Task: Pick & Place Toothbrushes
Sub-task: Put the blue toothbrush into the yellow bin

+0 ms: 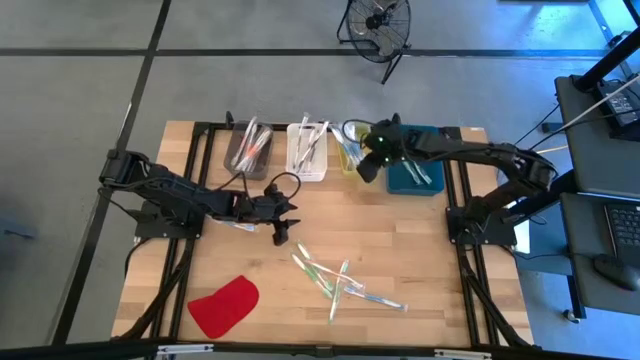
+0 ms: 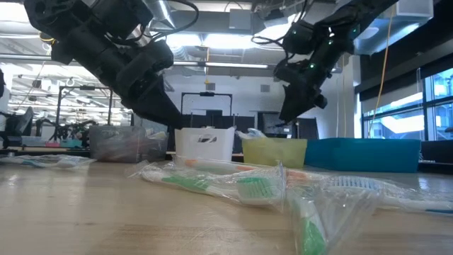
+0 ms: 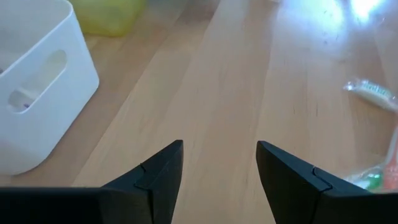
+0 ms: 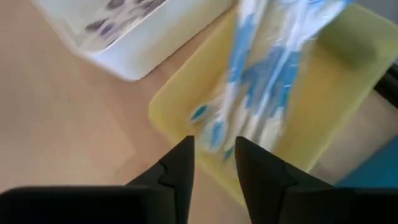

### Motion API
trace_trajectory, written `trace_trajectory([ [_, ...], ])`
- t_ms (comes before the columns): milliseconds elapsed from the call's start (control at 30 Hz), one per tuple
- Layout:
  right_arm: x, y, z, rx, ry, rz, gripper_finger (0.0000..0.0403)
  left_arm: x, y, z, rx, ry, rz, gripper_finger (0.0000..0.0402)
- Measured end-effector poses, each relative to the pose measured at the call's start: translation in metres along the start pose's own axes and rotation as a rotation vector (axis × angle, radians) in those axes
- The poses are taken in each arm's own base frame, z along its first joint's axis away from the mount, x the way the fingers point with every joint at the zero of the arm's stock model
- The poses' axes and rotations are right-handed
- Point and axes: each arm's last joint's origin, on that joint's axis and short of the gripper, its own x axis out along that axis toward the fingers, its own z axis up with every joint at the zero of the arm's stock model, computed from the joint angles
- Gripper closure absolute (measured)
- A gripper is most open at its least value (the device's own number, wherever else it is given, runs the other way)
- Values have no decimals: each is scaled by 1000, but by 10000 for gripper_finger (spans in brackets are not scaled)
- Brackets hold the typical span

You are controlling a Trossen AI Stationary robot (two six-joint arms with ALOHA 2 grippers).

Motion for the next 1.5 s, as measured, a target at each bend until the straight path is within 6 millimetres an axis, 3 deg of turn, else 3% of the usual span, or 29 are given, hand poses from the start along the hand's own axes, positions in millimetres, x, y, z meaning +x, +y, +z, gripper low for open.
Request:
trace_trajectory([
  [333, -11, 31, -40, -96, -81, 114, 332, -7, -4, -8, 106, 114, 26, 203],
  [567, -18, 48, -65, -89, -160, 215, 350, -21, -8, 0, 170, 293, 75, 203],
  [867, -21, 85, -92, -197, -230, 377, 367, -37, -22, 9, 255, 409, 94, 203],
  [1167, -29, 112, -124, -259, -276, 321, 381, -56, -31, -4, 317, 574, 121, 203],
  [1500, -40, 133, -148, -292, -348, 382, 382, -69, -26, -18, 388, 777, 127, 203],
])
